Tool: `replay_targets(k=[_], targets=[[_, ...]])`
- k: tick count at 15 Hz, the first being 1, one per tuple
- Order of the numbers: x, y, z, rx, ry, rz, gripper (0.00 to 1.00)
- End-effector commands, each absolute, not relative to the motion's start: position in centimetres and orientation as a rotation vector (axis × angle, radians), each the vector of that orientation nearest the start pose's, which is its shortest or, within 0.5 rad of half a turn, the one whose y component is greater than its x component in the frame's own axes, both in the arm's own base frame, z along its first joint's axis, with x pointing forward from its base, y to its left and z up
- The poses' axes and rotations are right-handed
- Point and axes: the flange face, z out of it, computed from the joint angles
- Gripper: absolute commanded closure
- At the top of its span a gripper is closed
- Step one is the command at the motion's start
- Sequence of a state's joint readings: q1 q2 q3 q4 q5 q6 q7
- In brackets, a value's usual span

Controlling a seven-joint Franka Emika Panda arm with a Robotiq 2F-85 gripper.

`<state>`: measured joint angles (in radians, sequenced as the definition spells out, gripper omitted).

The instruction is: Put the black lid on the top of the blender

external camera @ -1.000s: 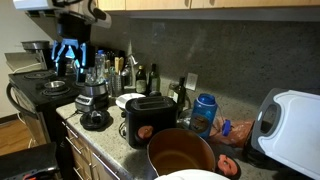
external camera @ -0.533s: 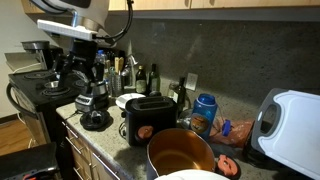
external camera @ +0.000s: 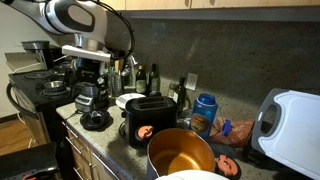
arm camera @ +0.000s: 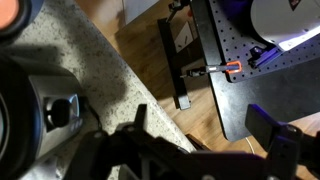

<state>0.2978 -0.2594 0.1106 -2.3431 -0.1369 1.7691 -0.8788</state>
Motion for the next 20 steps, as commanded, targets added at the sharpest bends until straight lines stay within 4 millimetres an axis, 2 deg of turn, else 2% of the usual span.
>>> replay_targets(k=[1,5,13,20], targets=[[39.4,18.1,39.0,-2.381,-2.098,0.498,0.00],[39.6,19.5,36.4,-2.331,-2.163,0.397,0.00],[39.3,21.7,32.8,-2.261,-2.107,0.118,0.00],[38.2,22.8,29.2,-2.172,-2.132,0.122,0.00]])
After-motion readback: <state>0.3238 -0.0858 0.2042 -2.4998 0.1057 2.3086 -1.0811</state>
